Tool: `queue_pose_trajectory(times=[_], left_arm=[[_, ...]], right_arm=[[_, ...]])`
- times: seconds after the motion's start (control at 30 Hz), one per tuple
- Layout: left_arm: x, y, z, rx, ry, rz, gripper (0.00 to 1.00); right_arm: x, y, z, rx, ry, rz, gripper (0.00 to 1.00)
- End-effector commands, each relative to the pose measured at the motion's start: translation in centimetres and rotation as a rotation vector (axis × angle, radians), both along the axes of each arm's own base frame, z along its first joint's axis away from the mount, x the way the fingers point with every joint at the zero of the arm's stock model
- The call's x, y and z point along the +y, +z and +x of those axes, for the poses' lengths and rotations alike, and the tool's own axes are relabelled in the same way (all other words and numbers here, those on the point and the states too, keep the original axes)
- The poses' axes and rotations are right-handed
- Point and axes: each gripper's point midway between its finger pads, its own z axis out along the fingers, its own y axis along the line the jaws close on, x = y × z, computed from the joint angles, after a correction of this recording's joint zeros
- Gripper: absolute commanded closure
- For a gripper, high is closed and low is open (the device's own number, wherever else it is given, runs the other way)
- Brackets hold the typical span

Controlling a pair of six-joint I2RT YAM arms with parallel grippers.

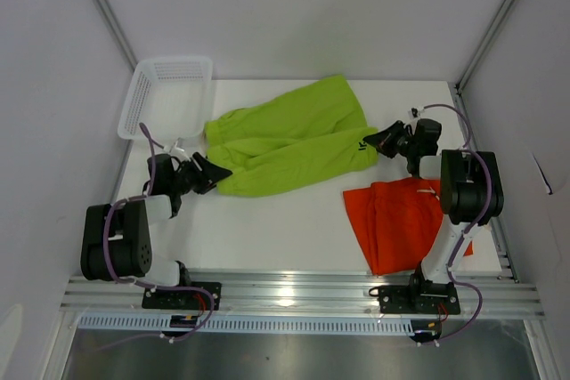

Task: Fold and stack the shorts
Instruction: Flatten the shorts out

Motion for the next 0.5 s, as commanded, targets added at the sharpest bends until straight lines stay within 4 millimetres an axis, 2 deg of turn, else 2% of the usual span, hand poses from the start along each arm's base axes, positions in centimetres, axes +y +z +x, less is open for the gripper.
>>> queue_pose_trajectory(times=[0.0, 0.17, 0.33, 0.47], left_arm=[[-0.2, 0.5, -0.2, -0.067, -0.051, 0.020, 0.50], [-0.1, 0.3, -1.0, -0.071, -0.050, 0.045, 0.47], [-0.2, -0.1, -1.6, -0.059, -0.058, 0.041, 0.34], [-0.2, -0.2, -2.0, -0.058, -0.053, 0.049, 0.35]], right_arm=[[-0.5, 0.9, 1.3, -0.036, -0.011, -0.004, 1.00], [-0.6, 0.8, 1.4, -0.025, -0.020, -0.010, 1.00], [-0.6, 0.8, 1.4, -0.020, -0.018, -0.006, 1.00], [-0.6, 0.8, 1.4, -0.016, -0.016, -0.003, 1.00]])
